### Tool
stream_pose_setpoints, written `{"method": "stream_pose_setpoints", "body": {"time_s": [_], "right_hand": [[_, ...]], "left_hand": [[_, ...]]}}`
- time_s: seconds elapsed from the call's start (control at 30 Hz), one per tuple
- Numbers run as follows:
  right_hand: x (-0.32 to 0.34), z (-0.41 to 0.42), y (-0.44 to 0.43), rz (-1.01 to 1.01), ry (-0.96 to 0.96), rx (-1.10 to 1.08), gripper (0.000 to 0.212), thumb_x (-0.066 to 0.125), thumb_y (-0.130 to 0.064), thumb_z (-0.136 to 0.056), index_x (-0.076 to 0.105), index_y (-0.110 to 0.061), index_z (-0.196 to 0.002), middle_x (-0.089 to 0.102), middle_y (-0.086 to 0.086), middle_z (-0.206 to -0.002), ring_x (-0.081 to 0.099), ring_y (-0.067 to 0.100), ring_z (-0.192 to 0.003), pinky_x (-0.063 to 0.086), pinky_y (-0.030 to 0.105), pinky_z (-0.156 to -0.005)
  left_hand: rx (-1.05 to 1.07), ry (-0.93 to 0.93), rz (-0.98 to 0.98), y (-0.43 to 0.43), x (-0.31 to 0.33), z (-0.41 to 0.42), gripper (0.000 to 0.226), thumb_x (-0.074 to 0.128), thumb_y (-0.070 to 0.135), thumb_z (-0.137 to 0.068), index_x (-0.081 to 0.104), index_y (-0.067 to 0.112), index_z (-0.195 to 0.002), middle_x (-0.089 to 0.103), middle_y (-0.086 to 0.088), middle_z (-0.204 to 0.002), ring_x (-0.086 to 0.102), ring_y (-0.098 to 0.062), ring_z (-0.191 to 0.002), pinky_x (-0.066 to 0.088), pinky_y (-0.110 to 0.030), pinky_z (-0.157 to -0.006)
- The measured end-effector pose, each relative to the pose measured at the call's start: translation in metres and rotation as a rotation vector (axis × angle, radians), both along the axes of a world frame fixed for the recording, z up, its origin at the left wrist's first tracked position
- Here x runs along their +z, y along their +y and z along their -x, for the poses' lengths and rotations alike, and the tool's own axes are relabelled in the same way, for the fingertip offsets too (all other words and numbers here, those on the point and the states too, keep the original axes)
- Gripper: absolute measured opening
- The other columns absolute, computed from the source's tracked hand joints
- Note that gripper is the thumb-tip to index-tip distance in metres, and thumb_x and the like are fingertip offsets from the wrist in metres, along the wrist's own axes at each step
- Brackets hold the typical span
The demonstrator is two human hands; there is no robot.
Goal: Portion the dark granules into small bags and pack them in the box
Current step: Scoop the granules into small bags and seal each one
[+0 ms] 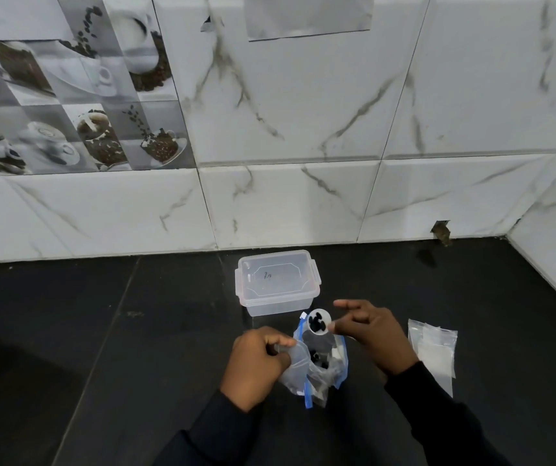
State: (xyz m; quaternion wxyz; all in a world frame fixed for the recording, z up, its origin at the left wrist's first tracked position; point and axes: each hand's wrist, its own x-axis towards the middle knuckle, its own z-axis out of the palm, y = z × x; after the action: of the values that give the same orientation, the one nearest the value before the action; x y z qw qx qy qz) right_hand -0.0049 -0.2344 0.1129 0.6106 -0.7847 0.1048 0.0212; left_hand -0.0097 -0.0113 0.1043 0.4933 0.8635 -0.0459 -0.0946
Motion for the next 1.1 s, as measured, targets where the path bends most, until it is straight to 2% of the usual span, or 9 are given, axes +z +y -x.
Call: {"method": "stream_pose_setpoints", "body": {"time_s": [0.1, 0.17, 0.23, 0.33, 0.43, 0.77, 0.9, 1.0, 1.1], "right_hand": [[0.014, 0.01, 0.019, 0.029, -0.059, 0.047, 0.013, 0.08, -0.008, -0.071, 0.075, -0.01, -0.059, 0.067, -0.01, -0.11, 0.06, -0.006, -0.104, 0.047, 0.022, -0.088], [0.011, 0.02, 0.032, 0.194, -0.152, 0.01, 0.015, 0.078, -0.011, -0.072, 0.073, -0.013, -0.059, 0.06, -0.018, -0.116, 0.053, -0.007, -0.109, 0.038, 0.007, -0.083], [-0.001, 0.03, 0.042, 0.42, -0.345, -0.029, 0.014, 0.077, -0.012, -0.073, 0.07, -0.018, -0.063, 0.056, -0.018, -0.122, 0.042, -0.002, -0.119, 0.032, 0.003, -0.089], [-0.025, 0.04, 0.049, 0.679, -0.697, 0.066, 0.007, 0.075, -0.008, -0.075, 0.069, -0.011, -0.073, 0.056, 0.0, -0.123, 0.047, 0.012, -0.117, 0.035, 0.011, -0.096], [-0.042, 0.046, 0.053, 0.818, -0.887, 0.14, 0.011, 0.064, -0.005, -0.085, 0.065, -0.003, -0.074, 0.054, 0.008, -0.114, 0.059, 0.021, -0.095, 0.05, 0.028, -0.081], [-0.053, 0.045, 0.049, 0.919, -0.902, 0.227, 0.009, 0.066, -0.011, -0.087, 0.07, -0.005, -0.084, 0.059, 0.008, -0.107, 0.055, 0.013, -0.094, 0.05, 0.024, -0.083], [-0.042, 0.045, 0.052, 0.655, -0.797, 0.122, 0.005, 0.066, -0.009, -0.083, 0.069, -0.006, -0.082, 0.056, -0.002, -0.108, 0.057, 0.007, -0.097, 0.05, 0.018, -0.087], [-0.014, 0.039, 0.05, 0.252, -0.486, -0.084, 0.014, 0.072, 0.0, -0.078, 0.068, -0.01, -0.069, 0.065, -0.007, -0.095, 0.066, 0.011, -0.087, 0.055, 0.025, -0.076], [0.008, 0.022, 0.029, -0.194, -0.137, -0.2, 0.014, 0.069, 0.003, -0.08, 0.073, -0.005, -0.069, 0.073, 0.007, -0.084, 0.069, 0.021, -0.078, 0.057, 0.033, -0.073]], "left_hand": [[-0.018, 0.015, 0.002, -0.006, 0.006, -0.005, 0.025, 0.07, 0.002, -0.075, 0.08, 0.022, -0.084, 0.073, 0.013, -0.082, 0.065, 0.003, -0.075, 0.047, -0.008, -0.067], [-0.034, 0.043, 0.025, -0.009, 0.01, -0.006, 0.02, 0.069, 0.001, -0.074, 0.079, 0.019, -0.075, 0.07, 0.008, -0.068, 0.061, 0.0, -0.063, 0.048, -0.017, -0.06], [-0.023, 0.089, 0.067, -0.009, 0.01, -0.008, 0.02, 0.068, 0.002, -0.073, 0.079, 0.019, -0.075, 0.071, 0.0, -0.067, 0.064, -0.009, -0.064, 0.053, -0.03, -0.063], [0.005, 0.178, 0.156, -0.008, 0.009, -0.008, 0.026, 0.067, 0.003, -0.072, 0.081, 0.022, -0.082, 0.077, -0.003, -0.079, 0.073, -0.022, -0.081, 0.06, -0.04, -0.079], [0.039, 0.225, 0.17, -0.008, 0.007, -0.006, 0.029, 0.069, -0.002, -0.075, 0.081, 0.02, -0.089, 0.078, 0.003, -0.087, 0.073, -0.016, -0.088, 0.061, -0.039, -0.085], [0.028, 0.241, 0.165, -0.008, 0.008, -0.005, 0.032, 0.071, 0.0, -0.077, 0.079, 0.025, -0.096, 0.077, 0.008, -0.096, 0.069, -0.013, -0.099, 0.058, -0.037, -0.091], [0.019, 0.228, 0.153, -0.007, 0.007, -0.005, 0.032, 0.07, 0.002, -0.077, 0.079, 0.025, -0.097, 0.076, 0.007, -0.097, 0.069, -0.013, -0.097, 0.058, -0.031, -0.085], [0.031, 0.199, 0.144, -0.001, 0.009, -0.006, 0.032, 0.071, 0.002, -0.078, 0.079, 0.026, -0.097, 0.076, 0.006, -0.097, 0.07, -0.012, -0.09, 0.058, -0.026, -0.078], [0.031, 0.204, 0.162, 0.008, 0.012, -0.004, 0.028, 0.071, 0.003, -0.081, 0.08, 0.027, -0.094, 0.077, 0.007, -0.092, 0.07, -0.008, -0.078, 0.058, -0.025, -0.074]]}}
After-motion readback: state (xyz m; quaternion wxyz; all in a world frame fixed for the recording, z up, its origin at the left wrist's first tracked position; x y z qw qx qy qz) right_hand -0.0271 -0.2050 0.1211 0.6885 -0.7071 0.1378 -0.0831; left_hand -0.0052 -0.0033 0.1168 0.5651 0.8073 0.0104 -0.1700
